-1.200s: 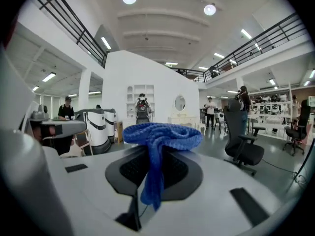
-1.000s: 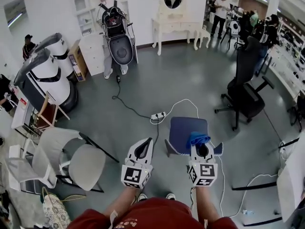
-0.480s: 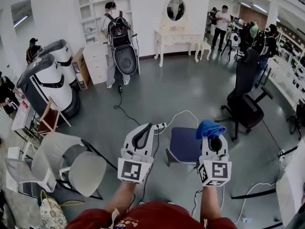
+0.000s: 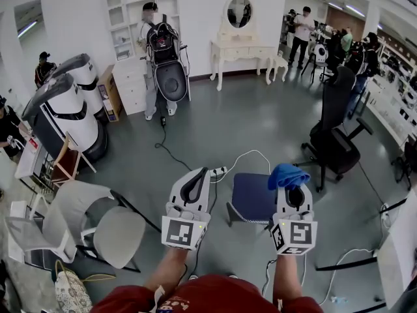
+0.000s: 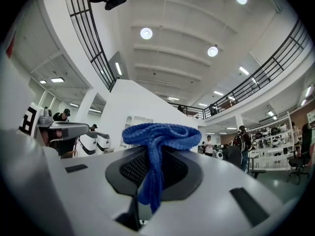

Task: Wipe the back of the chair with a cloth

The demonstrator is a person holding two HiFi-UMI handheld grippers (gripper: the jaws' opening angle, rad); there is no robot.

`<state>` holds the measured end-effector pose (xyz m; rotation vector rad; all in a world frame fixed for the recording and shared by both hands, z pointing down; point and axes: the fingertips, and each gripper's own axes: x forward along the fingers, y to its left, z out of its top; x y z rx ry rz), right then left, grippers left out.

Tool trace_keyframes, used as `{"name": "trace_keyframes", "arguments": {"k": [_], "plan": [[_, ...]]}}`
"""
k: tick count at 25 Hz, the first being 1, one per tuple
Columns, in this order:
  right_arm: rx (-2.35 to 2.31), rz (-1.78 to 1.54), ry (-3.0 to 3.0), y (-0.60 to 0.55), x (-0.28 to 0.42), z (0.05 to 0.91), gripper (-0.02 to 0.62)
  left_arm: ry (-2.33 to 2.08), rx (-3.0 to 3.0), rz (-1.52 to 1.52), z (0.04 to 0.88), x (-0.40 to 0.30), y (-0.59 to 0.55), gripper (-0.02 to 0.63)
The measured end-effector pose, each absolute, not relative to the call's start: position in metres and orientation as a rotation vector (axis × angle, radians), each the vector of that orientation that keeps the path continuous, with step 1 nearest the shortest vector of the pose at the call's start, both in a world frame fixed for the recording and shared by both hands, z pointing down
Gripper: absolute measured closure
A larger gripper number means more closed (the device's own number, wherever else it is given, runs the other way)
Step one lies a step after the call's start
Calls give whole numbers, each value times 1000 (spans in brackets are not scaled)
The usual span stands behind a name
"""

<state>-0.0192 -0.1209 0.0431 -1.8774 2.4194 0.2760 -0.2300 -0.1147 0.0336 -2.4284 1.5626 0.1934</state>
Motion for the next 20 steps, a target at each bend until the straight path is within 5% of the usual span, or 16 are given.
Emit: {"name": "trace_keyframes", "arguments": {"k": [20], "plan": [[-1889, 265, 2440, -120, -14, 53, 534, 1559, -2437, 198, 40, -220, -114, 592]]}}
